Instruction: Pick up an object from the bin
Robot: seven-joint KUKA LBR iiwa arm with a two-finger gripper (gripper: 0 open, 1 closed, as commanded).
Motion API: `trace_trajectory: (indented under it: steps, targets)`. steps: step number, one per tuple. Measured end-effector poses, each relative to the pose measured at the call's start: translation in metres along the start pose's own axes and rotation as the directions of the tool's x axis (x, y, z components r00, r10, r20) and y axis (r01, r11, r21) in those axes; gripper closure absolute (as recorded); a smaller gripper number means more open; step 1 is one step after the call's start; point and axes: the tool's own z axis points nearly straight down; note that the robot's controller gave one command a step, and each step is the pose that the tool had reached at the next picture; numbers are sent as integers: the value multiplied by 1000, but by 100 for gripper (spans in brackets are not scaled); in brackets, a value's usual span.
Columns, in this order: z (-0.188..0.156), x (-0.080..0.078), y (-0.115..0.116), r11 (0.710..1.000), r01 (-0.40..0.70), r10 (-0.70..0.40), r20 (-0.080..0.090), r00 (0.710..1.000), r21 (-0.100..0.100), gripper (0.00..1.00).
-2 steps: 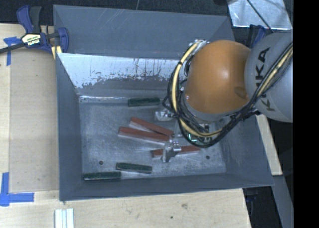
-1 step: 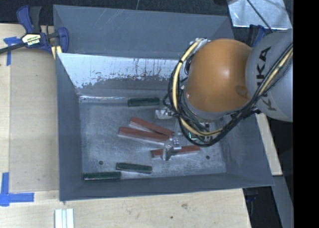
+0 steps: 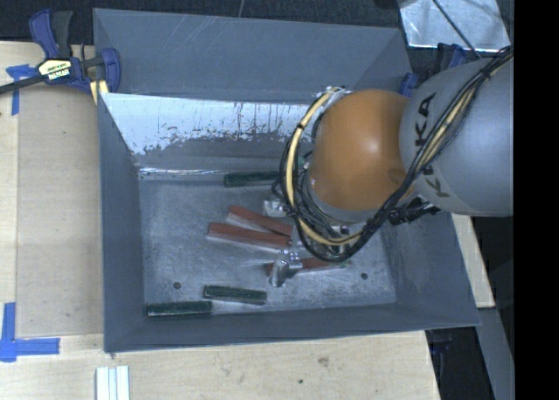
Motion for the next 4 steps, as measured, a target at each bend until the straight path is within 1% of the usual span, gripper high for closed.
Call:
trace_trajectory:
  steps: [1, 2, 3, 4]
  targets:
    - [92, -23, 10, 1000, 14, -14, 17, 1000, -5, 100]
    - [92, -23, 10, 1000, 13, -13, 17, 1000, -5, 100]
    - [-23, -20, 12, 999, 54, -54, -9, 998, 1, 100]
    - [-23, -20, 12, 999, 54, -54, -9, 999, 1, 100]
